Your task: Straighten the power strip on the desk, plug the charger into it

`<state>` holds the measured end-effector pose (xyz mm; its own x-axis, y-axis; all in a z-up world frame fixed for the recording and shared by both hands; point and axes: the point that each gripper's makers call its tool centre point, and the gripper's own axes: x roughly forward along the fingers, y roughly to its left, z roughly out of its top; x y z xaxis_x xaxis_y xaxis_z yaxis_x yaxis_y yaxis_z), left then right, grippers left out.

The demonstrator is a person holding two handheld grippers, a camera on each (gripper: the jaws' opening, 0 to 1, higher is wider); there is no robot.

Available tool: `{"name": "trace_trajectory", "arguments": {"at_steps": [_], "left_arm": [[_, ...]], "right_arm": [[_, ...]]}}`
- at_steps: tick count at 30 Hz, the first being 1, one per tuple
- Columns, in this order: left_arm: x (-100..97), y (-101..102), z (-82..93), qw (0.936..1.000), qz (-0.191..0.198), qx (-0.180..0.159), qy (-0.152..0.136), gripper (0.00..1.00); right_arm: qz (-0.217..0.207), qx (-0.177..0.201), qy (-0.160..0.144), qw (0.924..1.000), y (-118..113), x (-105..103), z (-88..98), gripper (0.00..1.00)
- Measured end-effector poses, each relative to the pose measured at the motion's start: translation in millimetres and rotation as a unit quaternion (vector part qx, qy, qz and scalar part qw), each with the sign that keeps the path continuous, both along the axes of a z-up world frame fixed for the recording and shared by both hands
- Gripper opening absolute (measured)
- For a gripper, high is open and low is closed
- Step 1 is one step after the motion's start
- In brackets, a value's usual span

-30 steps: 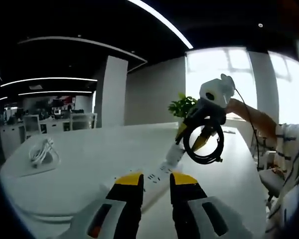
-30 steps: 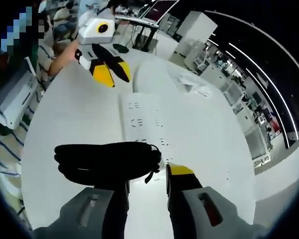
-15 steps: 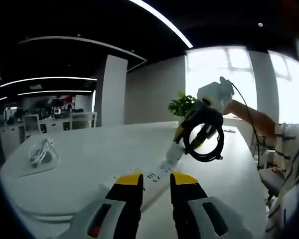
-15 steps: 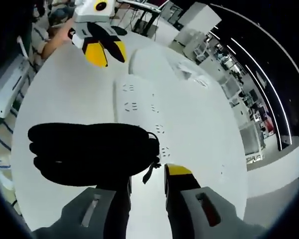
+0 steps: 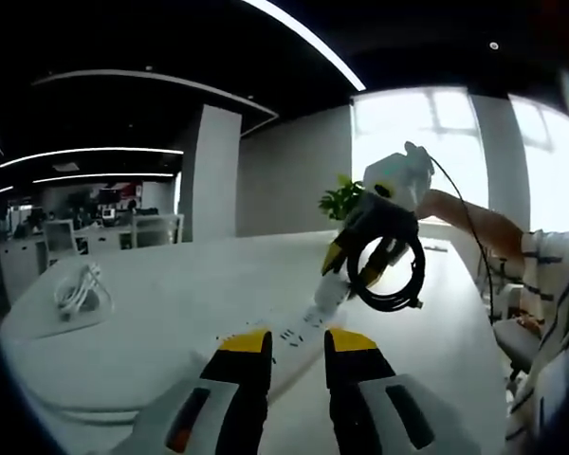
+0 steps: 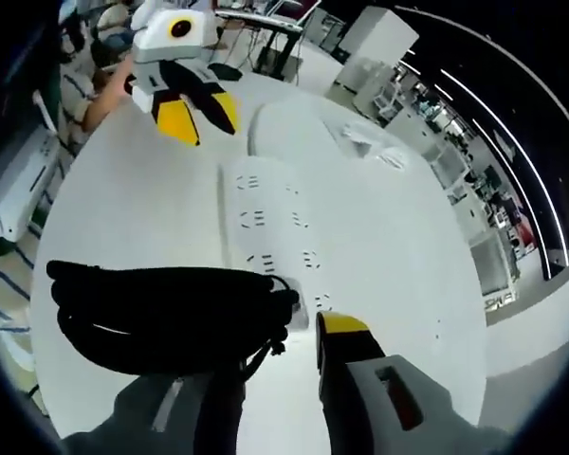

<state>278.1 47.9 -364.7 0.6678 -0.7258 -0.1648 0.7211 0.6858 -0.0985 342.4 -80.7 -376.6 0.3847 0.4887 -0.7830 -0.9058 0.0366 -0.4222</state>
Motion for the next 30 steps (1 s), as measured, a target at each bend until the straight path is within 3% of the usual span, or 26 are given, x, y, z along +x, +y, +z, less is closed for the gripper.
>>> {"name": "trace_trajectory", "arguments": {"at_steps": [8,15,25,30], "left_arm": [[-1.0,-1.5,-0.3,1.0000,-0.004,0.002,0.000,0.22],[-1.9,-2.8,-1.9,1.0000,-0.005,0.004,0.000,0.22],[-1.2,-2.9,-1.0,1.0000,-0.005,0.005,0.000,0.22],[-0.4,-2.1,0.0,1.0000,-0.006,0.007,-0.001,0.22]], "right_arm": [[0.007,-0.018,-0.007,0.9998,1.5,1.8,-0.8,0.29],[0.004,0.010,-0.001,0.9999,-2.1,-2.1,5.3,0.27],[0.012,0.021,-0.016,0.9996,-6.8,-9.1,19.5,0.24],[0.005,0.056,-0.005,0.9984,-7.6,-15.6,31.0,0.24]]}}
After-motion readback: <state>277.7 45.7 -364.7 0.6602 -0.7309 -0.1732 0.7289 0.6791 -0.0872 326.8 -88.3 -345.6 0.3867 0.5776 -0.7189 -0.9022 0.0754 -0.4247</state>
